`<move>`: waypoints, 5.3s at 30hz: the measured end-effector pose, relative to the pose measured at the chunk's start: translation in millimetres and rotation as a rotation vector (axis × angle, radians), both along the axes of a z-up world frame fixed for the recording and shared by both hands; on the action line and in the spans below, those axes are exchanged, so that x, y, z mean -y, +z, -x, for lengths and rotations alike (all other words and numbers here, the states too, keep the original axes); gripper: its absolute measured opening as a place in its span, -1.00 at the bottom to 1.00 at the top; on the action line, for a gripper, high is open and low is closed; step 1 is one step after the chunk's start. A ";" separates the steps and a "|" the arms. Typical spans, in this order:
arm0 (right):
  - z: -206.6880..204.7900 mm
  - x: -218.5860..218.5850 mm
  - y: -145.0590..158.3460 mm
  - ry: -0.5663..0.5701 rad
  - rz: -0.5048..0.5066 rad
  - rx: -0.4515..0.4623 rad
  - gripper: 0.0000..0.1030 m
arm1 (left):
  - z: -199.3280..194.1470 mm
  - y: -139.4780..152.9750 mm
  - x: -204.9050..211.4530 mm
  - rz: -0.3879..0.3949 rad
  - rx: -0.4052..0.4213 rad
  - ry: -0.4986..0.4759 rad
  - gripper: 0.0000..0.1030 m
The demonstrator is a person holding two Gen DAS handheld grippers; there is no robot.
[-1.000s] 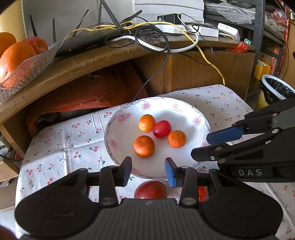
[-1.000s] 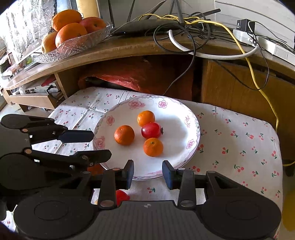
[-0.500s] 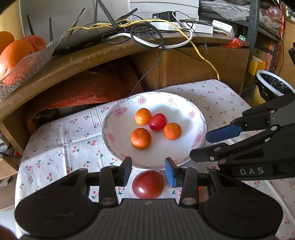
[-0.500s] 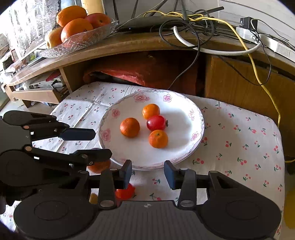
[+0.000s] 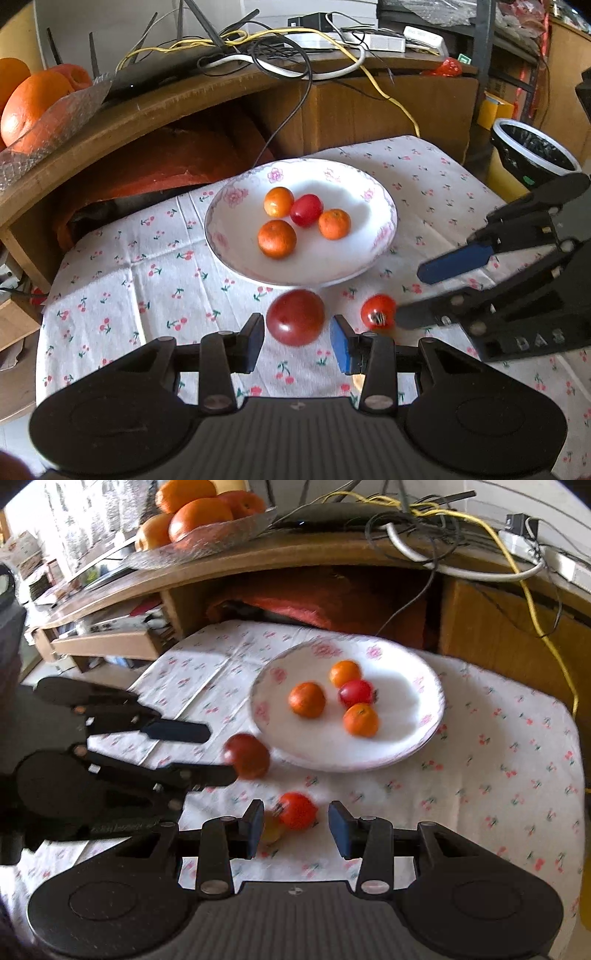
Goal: Organize fruits
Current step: 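Withdraw both open tools from the bowl toward the remaining fruit, then grasp a small brown potato with the left tool while the right tool grasps another, then carry the potato into the white bowl with the left tool while the right tool carries its potato there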
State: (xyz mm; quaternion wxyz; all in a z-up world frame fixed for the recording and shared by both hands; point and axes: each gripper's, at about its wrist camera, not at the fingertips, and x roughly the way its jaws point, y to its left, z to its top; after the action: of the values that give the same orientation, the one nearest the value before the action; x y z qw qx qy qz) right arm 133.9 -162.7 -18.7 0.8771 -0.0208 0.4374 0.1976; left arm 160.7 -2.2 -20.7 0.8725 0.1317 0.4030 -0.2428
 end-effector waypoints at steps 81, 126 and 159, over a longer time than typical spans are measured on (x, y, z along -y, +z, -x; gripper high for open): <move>6.6 -28.8 -27.8 -0.015 0.070 -0.043 -0.62 | 36.4 -25.8 0.8 -0.033 -0.088 -0.078 -0.31; 0.1 15.6 25.0 -0.127 0.040 0.049 -0.62 | -0.1 25.7 55.1 -0.144 0.022 0.107 -0.32; -82.2 19.6 -7.8 -0.102 0.098 -0.018 -0.61 | -76.7 -7.7 56.6 -0.100 -0.108 0.170 -0.32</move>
State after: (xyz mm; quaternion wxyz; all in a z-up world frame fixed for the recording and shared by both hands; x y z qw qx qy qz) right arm 216.1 -182.2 -26.5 0.8800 -0.0396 0.4547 0.1313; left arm 237.4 -58.8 -28.4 0.8592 0.1273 0.4709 -0.1542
